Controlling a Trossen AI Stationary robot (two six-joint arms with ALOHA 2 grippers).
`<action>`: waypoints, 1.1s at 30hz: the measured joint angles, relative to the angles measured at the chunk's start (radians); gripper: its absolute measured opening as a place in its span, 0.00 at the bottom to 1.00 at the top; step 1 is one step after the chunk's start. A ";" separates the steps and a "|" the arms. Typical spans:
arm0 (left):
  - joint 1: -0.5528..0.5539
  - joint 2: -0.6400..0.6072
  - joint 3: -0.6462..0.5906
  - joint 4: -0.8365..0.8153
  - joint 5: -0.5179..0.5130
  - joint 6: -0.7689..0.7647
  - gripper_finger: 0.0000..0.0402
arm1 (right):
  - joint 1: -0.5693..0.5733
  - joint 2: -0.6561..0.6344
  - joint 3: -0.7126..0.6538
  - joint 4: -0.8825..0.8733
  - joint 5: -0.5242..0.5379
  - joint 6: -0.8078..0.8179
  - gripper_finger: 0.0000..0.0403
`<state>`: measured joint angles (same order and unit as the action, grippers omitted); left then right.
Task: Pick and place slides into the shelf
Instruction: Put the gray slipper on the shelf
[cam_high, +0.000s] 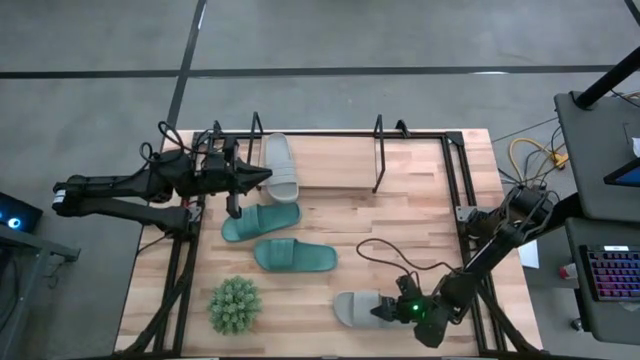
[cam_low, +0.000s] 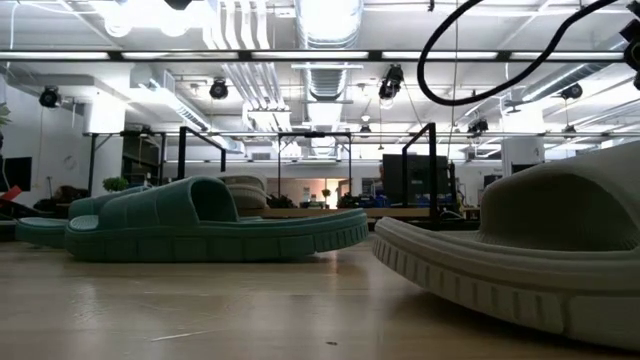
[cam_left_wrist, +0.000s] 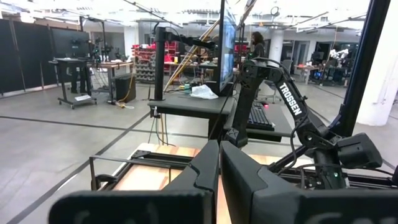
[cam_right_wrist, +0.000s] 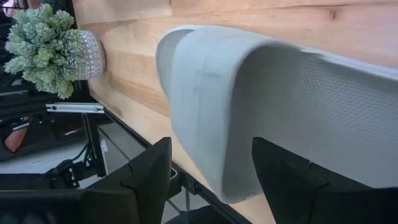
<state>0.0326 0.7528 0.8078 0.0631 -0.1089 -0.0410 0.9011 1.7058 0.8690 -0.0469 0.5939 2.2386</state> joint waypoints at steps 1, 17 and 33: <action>0.000 0.000 0.000 0.000 0.000 0.000 0.00 | -0.001 0.001 0.003 -0.001 0.000 -0.008 0.53; 0.000 0.005 -0.002 -0.001 0.000 -0.004 0.00 | -0.043 0.011 0.010 -0.002 -0.104 -0.041 0.19; 0.000 0.005 -0.002 0.000 0.000 -0.004 0.00 | -0.049 -0.054 0.007 -0.022 -0.187 -0.109 0.02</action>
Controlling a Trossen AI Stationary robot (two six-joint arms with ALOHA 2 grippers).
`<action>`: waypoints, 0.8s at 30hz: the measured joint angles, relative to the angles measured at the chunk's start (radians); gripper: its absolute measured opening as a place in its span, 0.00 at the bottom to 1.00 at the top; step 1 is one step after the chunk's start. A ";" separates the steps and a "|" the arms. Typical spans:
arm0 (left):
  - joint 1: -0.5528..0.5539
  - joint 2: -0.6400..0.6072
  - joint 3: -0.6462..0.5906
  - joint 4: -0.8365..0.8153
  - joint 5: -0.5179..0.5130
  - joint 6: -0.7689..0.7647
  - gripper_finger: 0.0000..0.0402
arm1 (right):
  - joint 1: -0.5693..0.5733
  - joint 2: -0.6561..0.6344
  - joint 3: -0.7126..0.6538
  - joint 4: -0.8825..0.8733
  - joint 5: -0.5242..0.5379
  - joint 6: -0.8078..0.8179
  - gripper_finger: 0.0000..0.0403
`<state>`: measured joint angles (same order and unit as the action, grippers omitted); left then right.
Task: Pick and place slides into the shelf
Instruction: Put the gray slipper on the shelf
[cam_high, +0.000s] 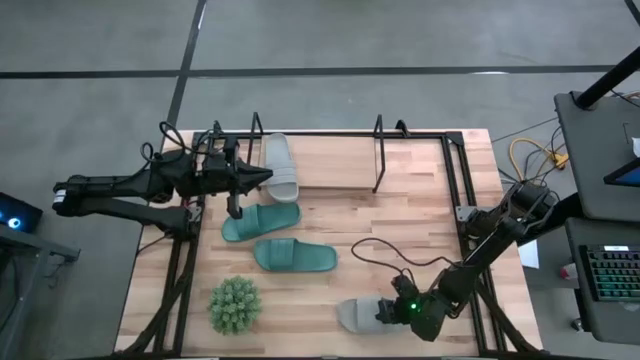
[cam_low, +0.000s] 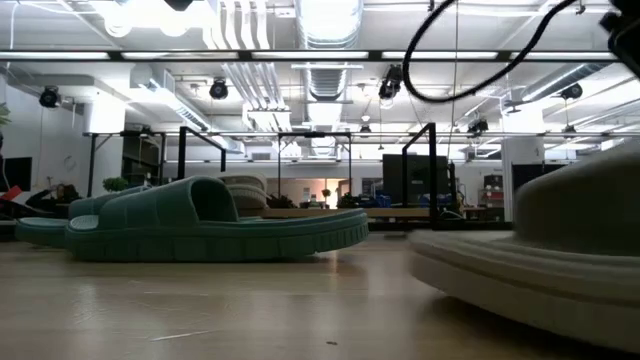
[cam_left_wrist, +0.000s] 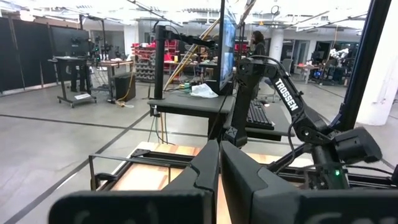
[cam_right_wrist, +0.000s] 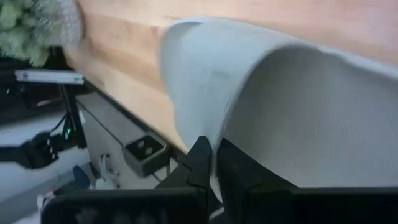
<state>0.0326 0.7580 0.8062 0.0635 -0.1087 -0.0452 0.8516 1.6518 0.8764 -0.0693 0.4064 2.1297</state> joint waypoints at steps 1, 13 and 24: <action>0.000 -0.001 0.000 0.000 0.000 0.000 0.00 | 0.000 -0.017 0.000 -0.016 -0.001 -0.003 0.02; 0.000 0.000 0.000 -0.001 0.000 0.000 0.00 | -0.041 -0.315 0.000 -0.387 0.018 -0.093 0.02; 0.000 0.021 -0.012 0.000 0.000 0.000 0.00 | -0.178 -0.568 0.000 -0.531 0.179 -0.344 0.02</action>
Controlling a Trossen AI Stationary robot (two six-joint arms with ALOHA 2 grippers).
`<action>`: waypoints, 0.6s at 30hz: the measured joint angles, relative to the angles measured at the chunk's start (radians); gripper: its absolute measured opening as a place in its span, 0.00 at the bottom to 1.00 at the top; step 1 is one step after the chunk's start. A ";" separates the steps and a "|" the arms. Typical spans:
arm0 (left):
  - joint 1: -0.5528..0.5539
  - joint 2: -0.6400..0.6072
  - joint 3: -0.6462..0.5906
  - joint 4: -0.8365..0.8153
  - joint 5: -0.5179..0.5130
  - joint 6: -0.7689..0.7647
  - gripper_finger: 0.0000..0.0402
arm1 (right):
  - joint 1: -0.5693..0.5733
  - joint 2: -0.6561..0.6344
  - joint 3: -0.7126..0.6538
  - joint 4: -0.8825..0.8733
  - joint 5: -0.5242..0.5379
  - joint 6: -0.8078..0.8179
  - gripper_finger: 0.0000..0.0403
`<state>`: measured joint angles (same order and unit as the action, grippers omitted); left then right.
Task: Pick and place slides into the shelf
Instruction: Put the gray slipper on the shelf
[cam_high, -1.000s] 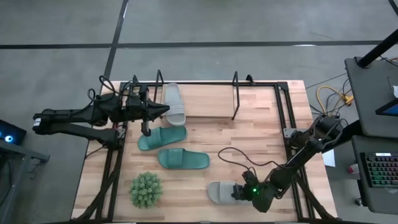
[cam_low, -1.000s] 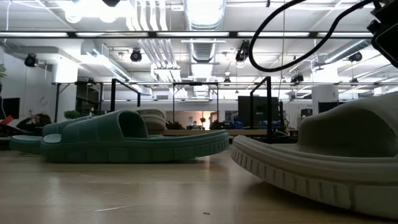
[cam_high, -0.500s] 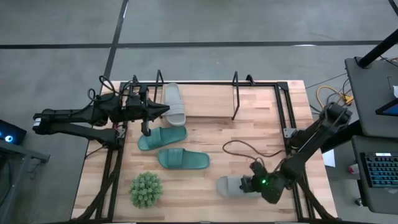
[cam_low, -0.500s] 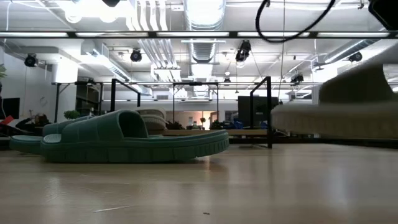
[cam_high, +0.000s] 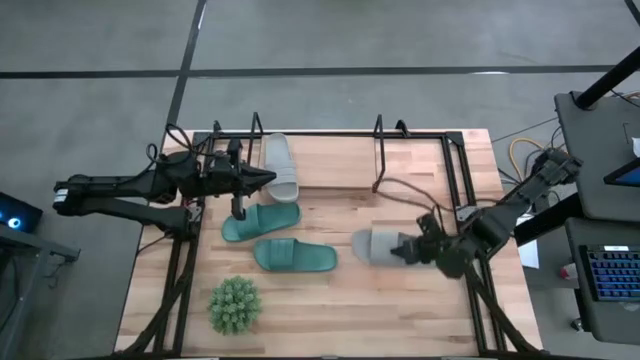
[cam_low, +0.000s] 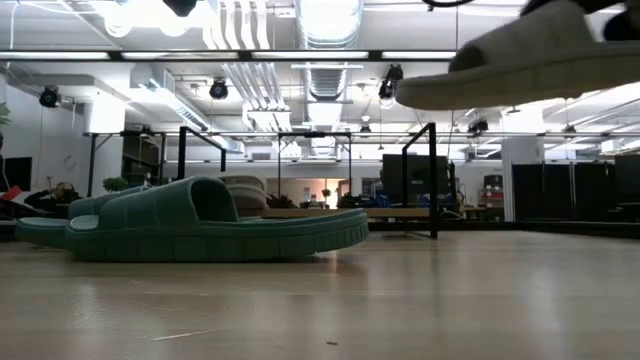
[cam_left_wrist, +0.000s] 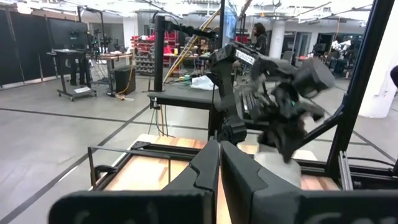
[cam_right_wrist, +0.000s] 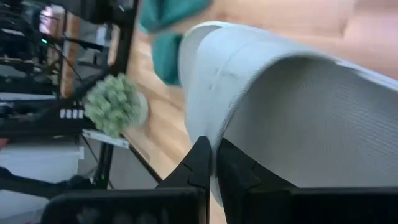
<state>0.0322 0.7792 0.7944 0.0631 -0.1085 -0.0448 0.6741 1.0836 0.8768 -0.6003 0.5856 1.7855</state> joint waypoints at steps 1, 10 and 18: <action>0.000 0.005 0.000 0.001 0.000 0.000 0.00 | -0.016 -0.018 0.000 0.003 0.000 -0.030 0.02; 0.000 0.059 0.000 0.013 0.008 -0.087 0.00 | -0.123 -0.090 0.045 0.012 -0.005 -0.245 0.02; 0.001 0.141 0.000 0.032 0.122 -0.446 0.00 | -0.182 -0.027 0.203 -0.011 -0.007 -0.457 0.02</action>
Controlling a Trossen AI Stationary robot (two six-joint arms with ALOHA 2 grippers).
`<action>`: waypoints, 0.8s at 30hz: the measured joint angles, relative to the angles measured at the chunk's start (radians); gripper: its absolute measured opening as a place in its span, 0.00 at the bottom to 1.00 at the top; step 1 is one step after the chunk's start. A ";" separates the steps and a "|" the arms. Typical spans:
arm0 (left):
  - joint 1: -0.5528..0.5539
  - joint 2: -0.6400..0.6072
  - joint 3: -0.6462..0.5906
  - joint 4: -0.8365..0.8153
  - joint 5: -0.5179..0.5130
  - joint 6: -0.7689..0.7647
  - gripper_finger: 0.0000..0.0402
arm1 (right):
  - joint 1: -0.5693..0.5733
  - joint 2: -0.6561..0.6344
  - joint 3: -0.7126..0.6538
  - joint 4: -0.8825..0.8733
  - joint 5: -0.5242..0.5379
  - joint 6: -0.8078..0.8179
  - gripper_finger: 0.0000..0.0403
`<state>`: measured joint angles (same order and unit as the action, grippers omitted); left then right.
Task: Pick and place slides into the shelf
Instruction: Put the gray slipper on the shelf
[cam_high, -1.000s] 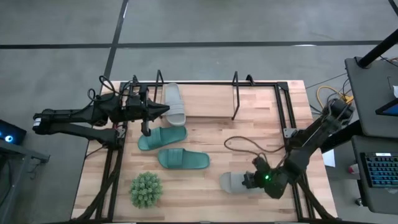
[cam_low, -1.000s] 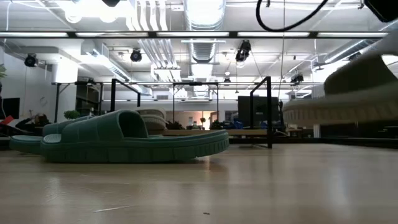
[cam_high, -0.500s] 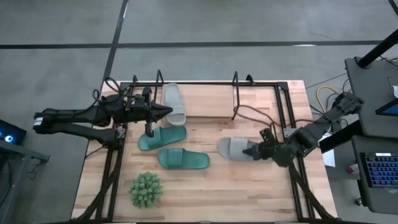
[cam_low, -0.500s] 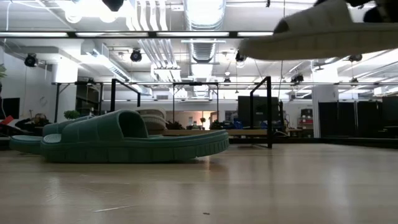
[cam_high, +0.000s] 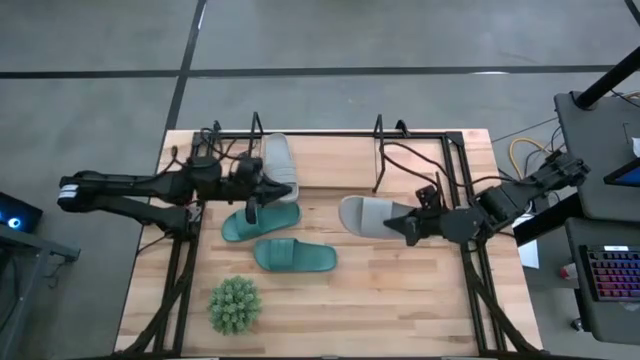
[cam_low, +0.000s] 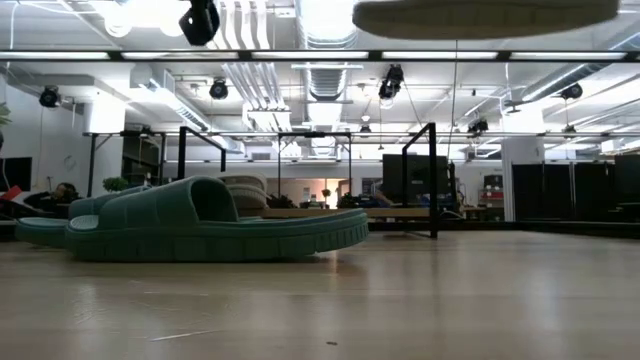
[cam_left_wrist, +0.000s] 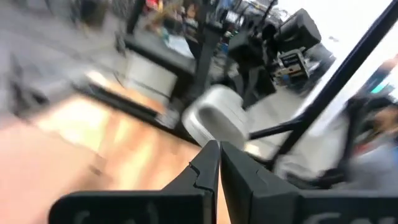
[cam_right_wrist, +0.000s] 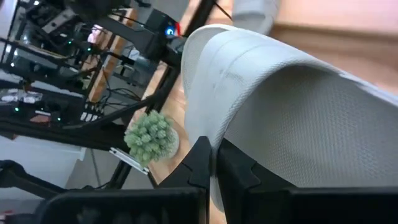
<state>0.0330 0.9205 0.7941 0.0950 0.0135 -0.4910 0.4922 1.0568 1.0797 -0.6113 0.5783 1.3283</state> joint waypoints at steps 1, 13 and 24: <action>0.000 0.015 0.000 0.012 0.029 -0.075 0.00 | -0.006 0.013 0.026 -0.013 0.000 -0.022 0.02; 0.001 0.140 0.010 0.134 0.248 -0.237 0.01 | -0.035 0.160 0.247 -0.254 0.002 -0.118 0.02; 0.000 0.216 0.009 0.162 0.267 -0.376 0.48 | -0.035 0.171 0.269 -0.220 0.052 -0.137 0.02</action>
<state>0.0334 1.1360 0.8028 0.2573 0.2804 -0.8670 0.4572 1.2278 1.3487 -0.8317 0.6304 1.1914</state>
